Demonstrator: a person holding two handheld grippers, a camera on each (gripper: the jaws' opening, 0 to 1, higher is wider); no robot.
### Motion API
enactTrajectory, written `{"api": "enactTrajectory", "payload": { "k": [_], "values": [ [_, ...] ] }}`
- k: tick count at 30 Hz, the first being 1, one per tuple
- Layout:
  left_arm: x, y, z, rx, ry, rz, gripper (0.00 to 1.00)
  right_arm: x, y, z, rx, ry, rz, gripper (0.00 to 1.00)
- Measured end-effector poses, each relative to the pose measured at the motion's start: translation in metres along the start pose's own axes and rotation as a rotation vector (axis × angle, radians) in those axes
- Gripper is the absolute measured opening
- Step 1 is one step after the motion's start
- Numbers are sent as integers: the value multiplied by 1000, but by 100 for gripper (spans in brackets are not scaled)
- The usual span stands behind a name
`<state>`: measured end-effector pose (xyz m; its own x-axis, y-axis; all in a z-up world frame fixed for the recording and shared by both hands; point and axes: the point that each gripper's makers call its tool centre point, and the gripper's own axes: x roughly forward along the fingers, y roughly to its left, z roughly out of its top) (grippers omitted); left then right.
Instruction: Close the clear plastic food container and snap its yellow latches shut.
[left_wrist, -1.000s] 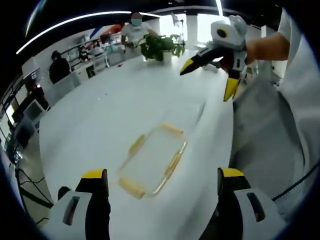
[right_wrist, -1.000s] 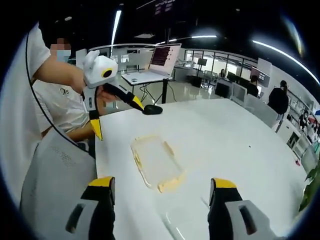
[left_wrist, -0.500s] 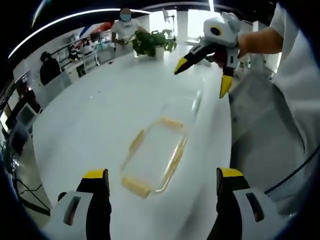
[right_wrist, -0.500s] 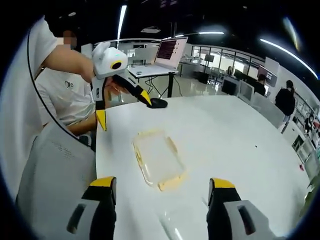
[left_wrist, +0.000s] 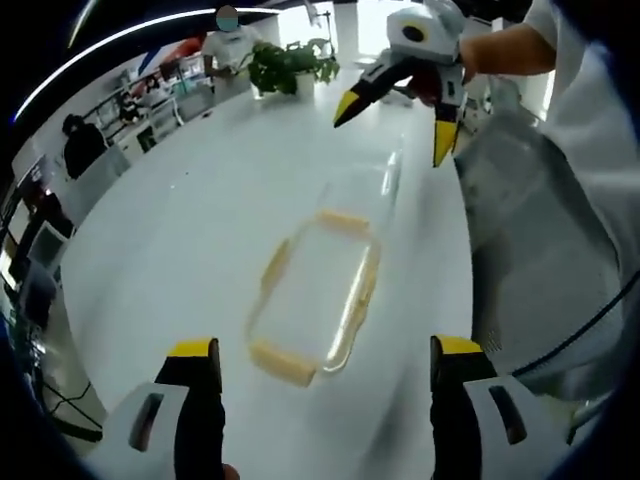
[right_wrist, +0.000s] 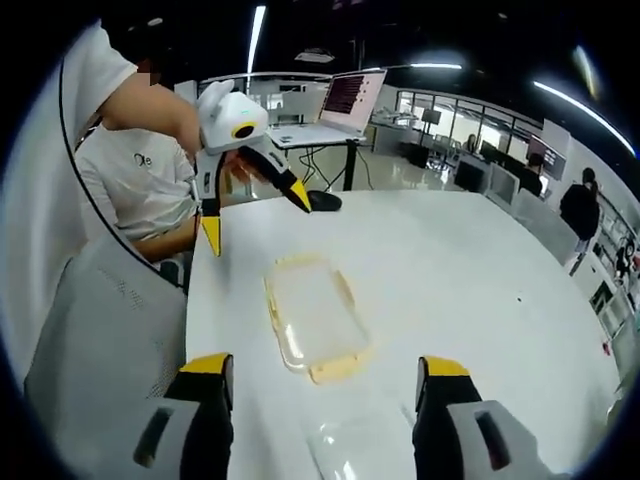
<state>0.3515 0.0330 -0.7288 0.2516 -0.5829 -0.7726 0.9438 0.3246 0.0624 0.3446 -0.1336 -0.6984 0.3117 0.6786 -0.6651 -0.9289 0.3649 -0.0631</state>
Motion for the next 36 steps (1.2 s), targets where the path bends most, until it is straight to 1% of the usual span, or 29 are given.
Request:
{"api": "enactTrajectory", "payload": {
  "k": [2, 4, 6, 9, 13, 17, 19, 20, 23, 25, 27, 29, 31, 33, 36],
  "values": [
    [2, -1, -1, 2, 8, -14, 84, 1, -1, 1, -2, -2, 9, 73],
    [4, 0, -1, 6, 4, -20, 81, 2, -1, 4, 25, -18, 26, 73],
    [6, 3, 0, 9, 9, -20, 79, 3, -2, 2, -4, -7, 24, 73],
    [6, 4, 1, 21, 3, -28, 80, 7, -2, -2, -31, 17, 30, 73],
    [7, 9, -4, 57, 23, -24, 77, 9, -5, -2, -37, 21, 32, 73],
    [7, 12, -5, 58, 25, -27, 77, 12, -7, -2, -45, 25, 33, 73],
    [8, 13, -8, 78, 40, -28, 77, 13, -8, -2, -53, 23, 35, 73],
    [8, 14, -10, 101, 54, -25, 76, 14, -8, -3, -56, 26, 37, 72],
    [10, 14, -10, 98, 50, -38, 76, 16, -9, -5, -72, 35, 40, 71],
    [12, 16, -15, 119, 68, -41, 75, 19, -10, -10, -84, 55, 46, 70],
    [13, 15, -17, 124, 76, -52, 74, 20, -11, -10, -89, 56, 51, 70],
    [14, 16, -18, 131, 77, -55, 73, 21, -10, -9, -101, 55, 57, 68],
    [17, 18, -20, 139, 91, -60, 73, 25, -11, -11, -114, 71, 67, 67],
    [18, 18, -20, 143, 94, -68, 71, 27, -10, -12, -114, 76, 77, 67],
    [20, 19, -20, 159, 100, -71, 69, 31, -7, -13, -124, 79, 98, 64]
  ]
}}
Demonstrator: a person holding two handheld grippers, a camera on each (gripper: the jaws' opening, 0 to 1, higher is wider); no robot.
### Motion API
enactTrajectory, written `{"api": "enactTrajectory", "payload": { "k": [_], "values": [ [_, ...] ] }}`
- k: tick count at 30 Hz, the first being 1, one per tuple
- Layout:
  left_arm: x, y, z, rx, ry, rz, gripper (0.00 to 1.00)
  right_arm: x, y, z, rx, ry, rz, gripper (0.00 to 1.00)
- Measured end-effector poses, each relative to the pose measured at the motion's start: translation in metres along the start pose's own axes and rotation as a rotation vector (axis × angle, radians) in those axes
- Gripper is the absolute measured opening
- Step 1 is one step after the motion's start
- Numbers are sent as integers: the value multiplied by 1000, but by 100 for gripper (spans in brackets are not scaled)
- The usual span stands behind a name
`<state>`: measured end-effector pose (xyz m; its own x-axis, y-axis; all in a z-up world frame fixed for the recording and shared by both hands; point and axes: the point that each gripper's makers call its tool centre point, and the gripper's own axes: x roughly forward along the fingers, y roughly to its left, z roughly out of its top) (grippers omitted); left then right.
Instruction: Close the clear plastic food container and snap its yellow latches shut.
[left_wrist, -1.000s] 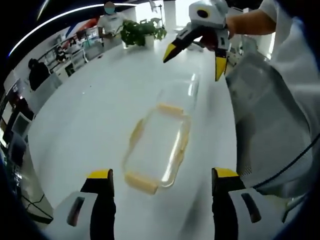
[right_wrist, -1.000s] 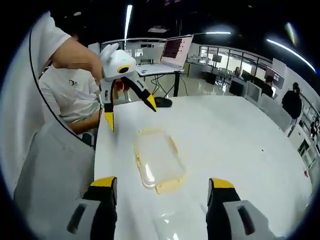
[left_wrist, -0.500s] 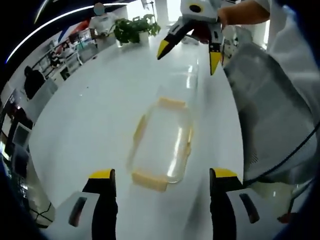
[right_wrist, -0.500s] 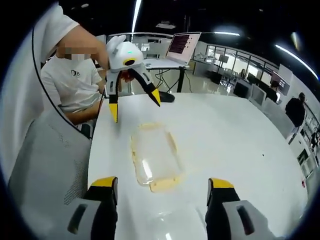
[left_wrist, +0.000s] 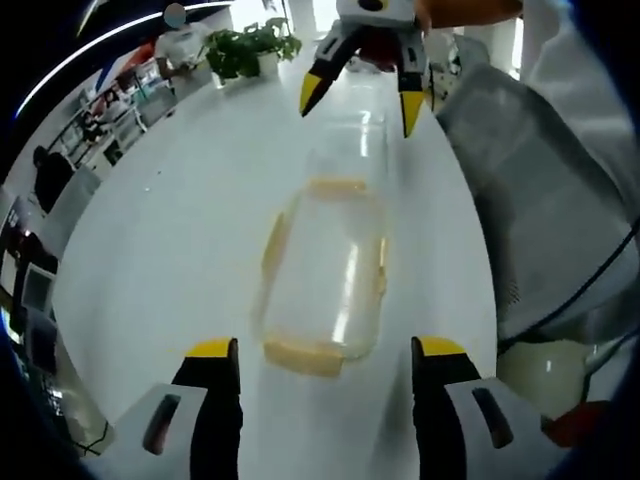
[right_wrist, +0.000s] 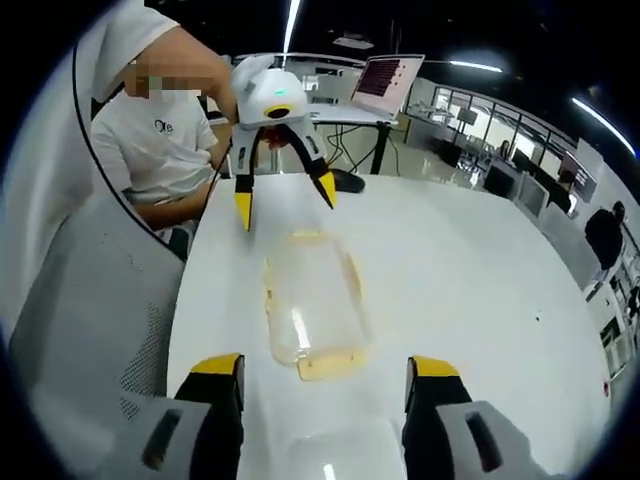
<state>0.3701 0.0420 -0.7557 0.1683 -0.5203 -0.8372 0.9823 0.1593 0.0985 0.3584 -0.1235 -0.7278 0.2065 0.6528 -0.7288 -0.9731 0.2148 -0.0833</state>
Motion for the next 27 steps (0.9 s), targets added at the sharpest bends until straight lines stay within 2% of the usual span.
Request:
{"api": "enactTrajectory", "payload": {
  "k": [5, 11, 14, 21, 27],
  "values": [
    [3, 3, -4, 1, 8, -4, 68, 7, -1, -3, -11, 18, 10, 64],
    [7, 4, -12, 26, 41, -25, 67, 14, -4, -8, -29, 37, 7, 54],
    [10, 5, -15, 43, 58, -27, 66, 17, -6, -10, -33, 48, 5, 57],
    [16, 9, -18, 25, 69, -46, 59, 22, -3, -5, -21, 23, 39, 54],
    [20, 11, -22, 44, 77, -55, 57, 30, -5, -8, -38, 40, 51, 54]
  ]
}}
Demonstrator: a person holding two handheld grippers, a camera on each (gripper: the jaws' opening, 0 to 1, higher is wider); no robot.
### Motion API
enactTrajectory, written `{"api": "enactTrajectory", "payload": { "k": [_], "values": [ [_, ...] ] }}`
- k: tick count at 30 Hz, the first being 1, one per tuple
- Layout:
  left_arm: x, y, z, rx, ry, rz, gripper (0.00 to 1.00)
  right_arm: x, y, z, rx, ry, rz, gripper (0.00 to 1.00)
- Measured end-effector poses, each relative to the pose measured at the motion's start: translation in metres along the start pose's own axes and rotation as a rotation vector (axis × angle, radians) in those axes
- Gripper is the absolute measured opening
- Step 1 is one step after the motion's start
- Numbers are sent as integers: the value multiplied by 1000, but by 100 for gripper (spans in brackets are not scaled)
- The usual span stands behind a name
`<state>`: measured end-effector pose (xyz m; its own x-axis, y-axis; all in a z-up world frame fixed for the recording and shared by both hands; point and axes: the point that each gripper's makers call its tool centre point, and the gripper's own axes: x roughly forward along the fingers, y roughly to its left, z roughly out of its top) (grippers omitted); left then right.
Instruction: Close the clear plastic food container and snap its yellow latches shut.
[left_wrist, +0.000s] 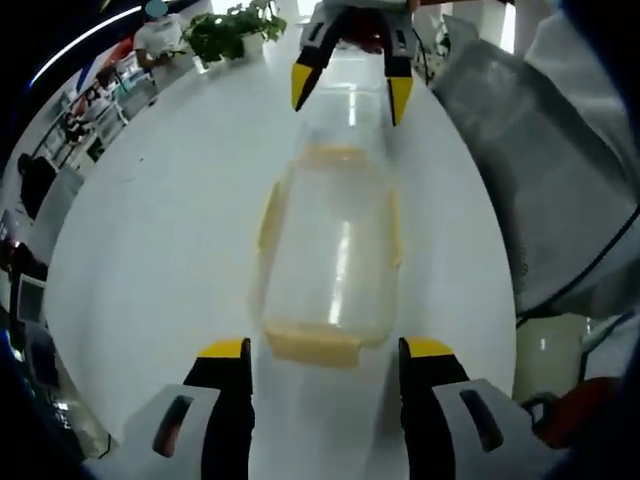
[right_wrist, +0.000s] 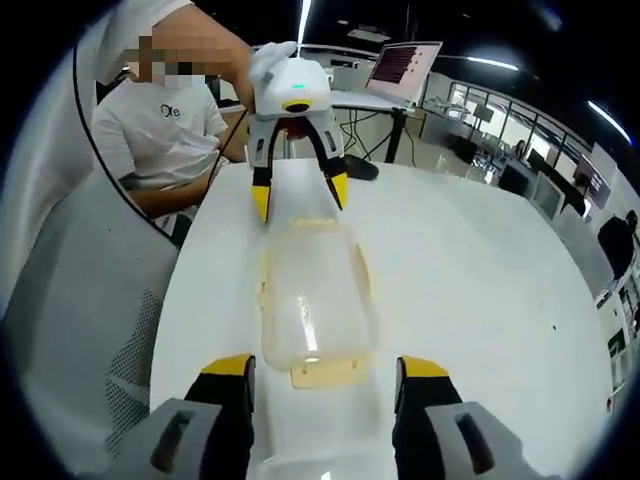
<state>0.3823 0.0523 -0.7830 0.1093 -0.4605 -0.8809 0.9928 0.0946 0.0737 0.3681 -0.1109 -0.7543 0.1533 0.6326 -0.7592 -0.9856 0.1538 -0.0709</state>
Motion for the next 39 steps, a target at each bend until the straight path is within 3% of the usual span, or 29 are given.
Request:
{"api": "enactTrajectory", "payload": {
  "k": [5, 21, 37, 39],
  "values": [
    [4, -2, -7, 30, 23, -20, 56, 5, -1, -5, -8, 28, 0, 55],
    [11, -1, -7, 47, 19, -58, 46, 17, -5, -20, -23, 87, 24, 52],
    [15, -3, -11, 45, 29, -99, 41, 34, -2, -20, -82, 113, 69, 47],
    [16, -3, -11, 50, 29, -102, 41, 35, -5, -23, -83, 145, 65, 47]
  ]
}}
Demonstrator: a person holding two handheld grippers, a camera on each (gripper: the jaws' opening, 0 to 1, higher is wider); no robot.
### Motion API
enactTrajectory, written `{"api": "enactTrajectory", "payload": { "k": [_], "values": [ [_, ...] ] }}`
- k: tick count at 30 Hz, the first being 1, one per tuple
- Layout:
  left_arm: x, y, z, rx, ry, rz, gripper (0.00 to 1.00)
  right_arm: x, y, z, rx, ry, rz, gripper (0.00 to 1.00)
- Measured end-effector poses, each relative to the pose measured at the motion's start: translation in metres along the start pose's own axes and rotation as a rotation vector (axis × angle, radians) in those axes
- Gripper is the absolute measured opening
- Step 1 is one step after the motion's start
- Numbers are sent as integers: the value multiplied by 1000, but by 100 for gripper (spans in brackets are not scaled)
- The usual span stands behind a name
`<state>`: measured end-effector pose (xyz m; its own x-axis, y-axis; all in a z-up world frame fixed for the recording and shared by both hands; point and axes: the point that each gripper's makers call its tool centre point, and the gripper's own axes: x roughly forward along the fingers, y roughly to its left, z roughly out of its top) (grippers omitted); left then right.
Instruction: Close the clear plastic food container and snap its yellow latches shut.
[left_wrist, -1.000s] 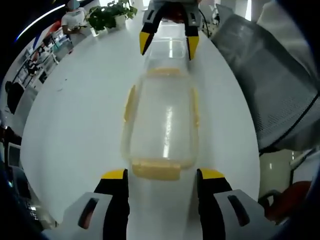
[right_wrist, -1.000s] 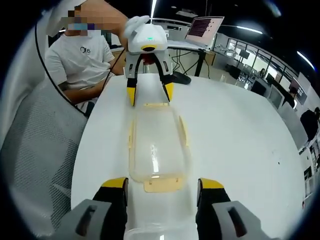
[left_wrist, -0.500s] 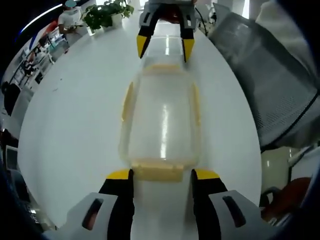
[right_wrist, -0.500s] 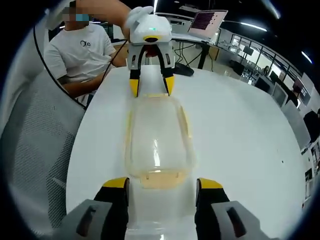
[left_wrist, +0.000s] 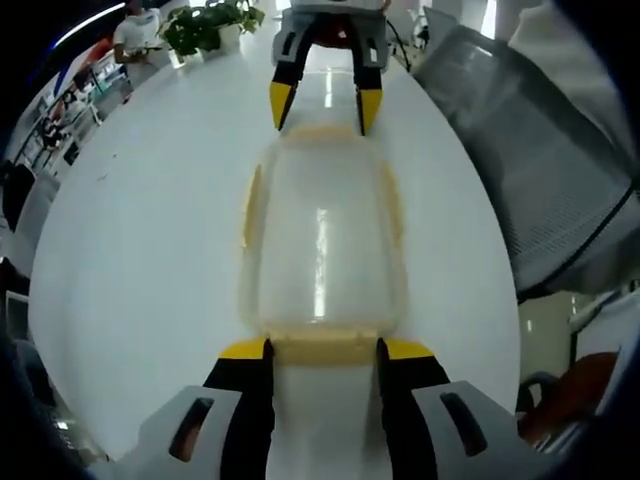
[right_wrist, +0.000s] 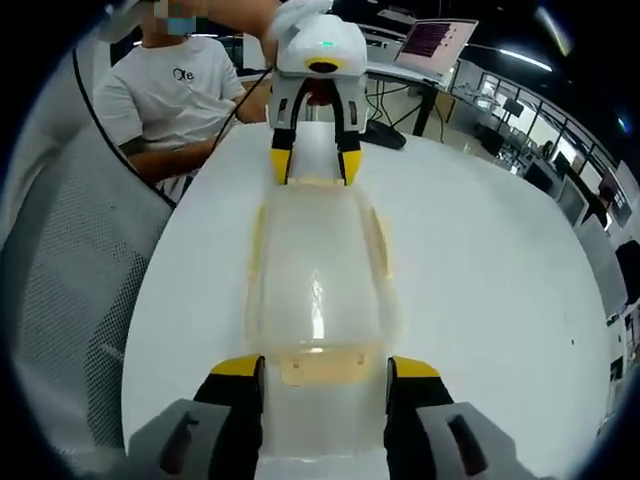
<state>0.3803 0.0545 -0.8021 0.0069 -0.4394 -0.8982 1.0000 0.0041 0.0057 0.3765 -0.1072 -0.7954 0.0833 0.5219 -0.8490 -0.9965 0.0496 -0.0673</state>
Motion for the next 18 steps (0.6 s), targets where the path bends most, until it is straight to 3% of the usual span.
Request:
{"api": "enactTrajectory", "payload": {
  "k": [8, 18],
  "values": [
    [0, 1, 0, 6, 0, -7, 40, 7, 8, -5, -50, 39, 54, 38],
    [0, 1, 1, 0, -12, -3, 40, 8, 8, -4, -20, 45, 76, 38]
  ]
}}
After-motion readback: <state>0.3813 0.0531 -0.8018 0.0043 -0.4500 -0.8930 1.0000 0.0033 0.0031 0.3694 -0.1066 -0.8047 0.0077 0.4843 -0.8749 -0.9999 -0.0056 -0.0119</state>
